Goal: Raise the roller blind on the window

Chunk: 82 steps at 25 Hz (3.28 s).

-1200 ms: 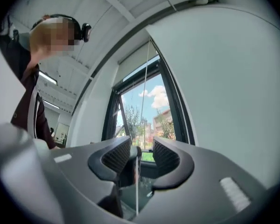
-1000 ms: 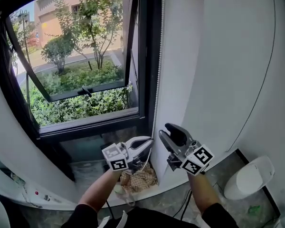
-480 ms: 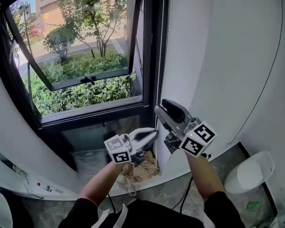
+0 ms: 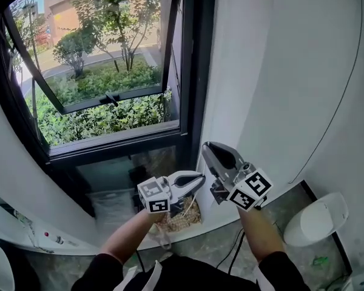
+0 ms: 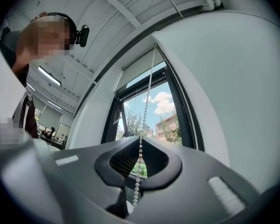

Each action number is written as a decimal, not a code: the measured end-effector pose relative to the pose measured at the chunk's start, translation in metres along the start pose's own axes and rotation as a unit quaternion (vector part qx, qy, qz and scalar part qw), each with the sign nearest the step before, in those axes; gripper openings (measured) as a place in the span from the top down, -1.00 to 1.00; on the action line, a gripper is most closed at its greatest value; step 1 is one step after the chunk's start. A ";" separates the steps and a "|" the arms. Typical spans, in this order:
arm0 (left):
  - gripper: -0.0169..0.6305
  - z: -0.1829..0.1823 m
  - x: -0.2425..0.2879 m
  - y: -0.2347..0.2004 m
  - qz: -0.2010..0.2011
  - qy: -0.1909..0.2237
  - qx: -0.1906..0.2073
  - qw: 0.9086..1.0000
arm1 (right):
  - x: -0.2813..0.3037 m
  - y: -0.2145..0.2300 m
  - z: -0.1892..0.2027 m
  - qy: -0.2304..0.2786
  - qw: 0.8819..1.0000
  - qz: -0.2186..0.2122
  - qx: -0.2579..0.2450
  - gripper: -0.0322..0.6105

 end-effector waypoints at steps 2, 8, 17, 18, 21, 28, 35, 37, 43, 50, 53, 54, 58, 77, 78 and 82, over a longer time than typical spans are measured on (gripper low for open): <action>0.91 0.037 -0.012 -0.005 -0.016 -0.044 -0.023 0.999 | -0.018 -0.001 0.035 -0.043 0.999 0.007 0.010 0.85; 0.88 0.133 -0.055 -0.005 -0.041 -0.170 -0.104 0.979 | -0.081 0.009 0.130 -0.157 0.986 0.033 0.051 0.85; 0.50 -0.045 -0.010 -0.012 -0.006 0.039 0.000 0.999 | -0.079 -0.003 0.123 -0.137 0.989 0.019 0.060 0.85; 0.50 -0.066 0.002 -0.009 0.007 0.057 0.007 0.998 | -0.078 -0.005 0.123 -0.139 0.988 0.016 0.057 0.85; 0.45 -0.108 0.033 -0.005 0.044 0.081 0.015 0.996 | -0.075 -0.009 0.124 -0.147 0.988 0.010 0.047 0.85; 0.45 -0.143 0.073 0.009 0.066 0.078 0.095 0.990 | -0.073 -0.014 0.125 -0.147 0.988 0.008 0.042 0.85; 0.90 -0.145 0.072 0.017 0.064 0.110 0.062 0.990 | -0.080 -0.014 0.120 -0.143 0.989 0.015 0.033 0.85; 0.90 -0.142 0.073 0.013 0.056 0.104 0.061 0.991 | -0.080 -0.013 0.120 -0.144 0.989 0.014 0.029 0.85; 0.92 -0.125 0.059 0.009 -0.006 0.073 0.115 0.991 | -0.094 -0.023 0.138 -0.155 0.987 0.017 0.044 0.85; 0.92 -0.047 0.025 0.004 -0.037 0.033 0.094 0.994 | -0.130 -0.039 0.198 -0.295 0.955 0.000 0.033 0.84; 0.92 -0.046 0.019 0.013 -0.045 0.040 0.082 0.995 | -0.137 -0.045 0.193 -0.287 0.958 0.002 0.026 0.81; 0.91 -0.049 0.020 0.017 -0.046 0.040 0.091 0.994 | -0.136 -0.045 0.186 -0.269 0.963 0.005 0.030 0.69; 0.84 -0.047 0.018 0.025 -0.072 0.048 0.117 0.989 | -0.131 -0.041 0.149 -0.200 0.979 0.019 0.030 0.51; 0.63 -0.012 -0.157 0.116 -0.255 0.051 0.076 0.963 | -0.200 -0.106 0.103 -0.138 0.985 0.085 0.063 0.69; 0.64 -0.017 -0.169 0.122 -0.268 0.045 0.085 0.959 | -0.201 -0.113 0.100 -0.134 0.984 0.091 0.069 0.71; 0.77 -0.027 -0.215 0.150 -0.318 0.007 0.143 0.937 | -0.210 -0.140 0.094 -0.118 0.984 0.115 0.074 0.81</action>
Point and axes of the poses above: the fingertips, and each gripper's own axes: x forward along the fingers, y to its right, z out of its underside, the point moved 6 cm from there along -x, backward along the fingers, and after that the axes turned 9 degrees about y, right-handed, at the moved point
